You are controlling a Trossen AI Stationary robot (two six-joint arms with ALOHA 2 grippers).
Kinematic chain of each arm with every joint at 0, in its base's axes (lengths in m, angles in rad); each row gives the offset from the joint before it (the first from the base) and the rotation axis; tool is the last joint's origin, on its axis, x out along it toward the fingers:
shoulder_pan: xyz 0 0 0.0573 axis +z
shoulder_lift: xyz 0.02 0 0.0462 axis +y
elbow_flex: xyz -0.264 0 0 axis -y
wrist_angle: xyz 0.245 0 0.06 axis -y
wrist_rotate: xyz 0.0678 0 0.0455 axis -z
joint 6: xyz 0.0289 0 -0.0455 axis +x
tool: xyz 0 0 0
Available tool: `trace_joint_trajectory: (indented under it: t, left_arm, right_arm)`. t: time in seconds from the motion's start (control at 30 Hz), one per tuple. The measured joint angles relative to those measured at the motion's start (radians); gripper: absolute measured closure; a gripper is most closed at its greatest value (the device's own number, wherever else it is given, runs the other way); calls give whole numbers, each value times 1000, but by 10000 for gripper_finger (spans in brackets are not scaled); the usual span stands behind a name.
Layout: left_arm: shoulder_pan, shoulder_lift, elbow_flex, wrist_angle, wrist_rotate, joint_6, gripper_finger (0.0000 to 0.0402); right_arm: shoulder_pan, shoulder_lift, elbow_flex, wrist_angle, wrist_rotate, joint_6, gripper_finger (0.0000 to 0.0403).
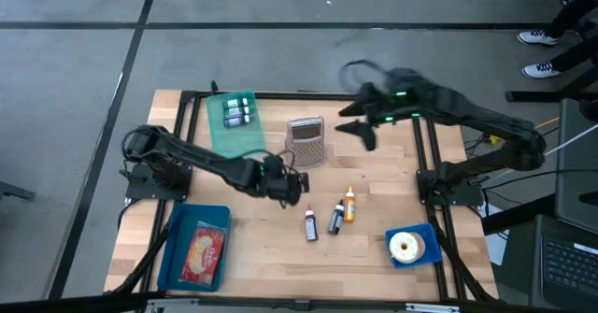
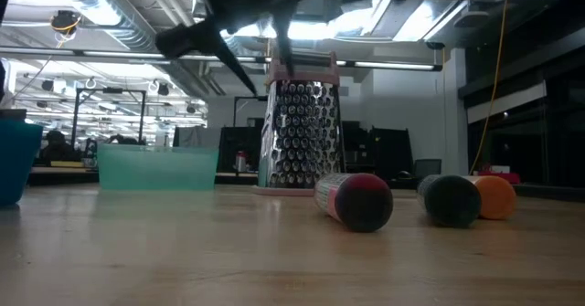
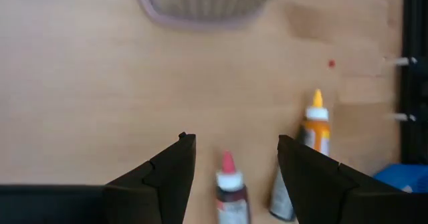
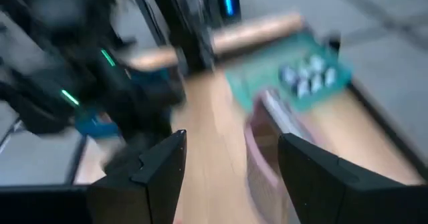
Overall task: Pick & Place Food Item
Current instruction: Put the pink food coloring into the green bin
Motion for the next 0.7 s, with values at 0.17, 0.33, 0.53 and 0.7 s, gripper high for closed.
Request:
trace_joint_trajectory:
  t: [0.17,0.33,0.53,0.7]
  left_arm:
    - [-22,72,0,157,-1,-32,196]
    - [3,114,0,278,5,-9,197]
    - [71,115,0,269,37,92,197]
    - [129,124,0,280,108,174,198]
  right_arm:
    - [0,-212,2,35,-2,-11,171]
    - [0,-381,2,27,39,15,171]
    - [7,-495,2,-16,82,232,171]
    - [7,-569,3,-95,81,232,171]
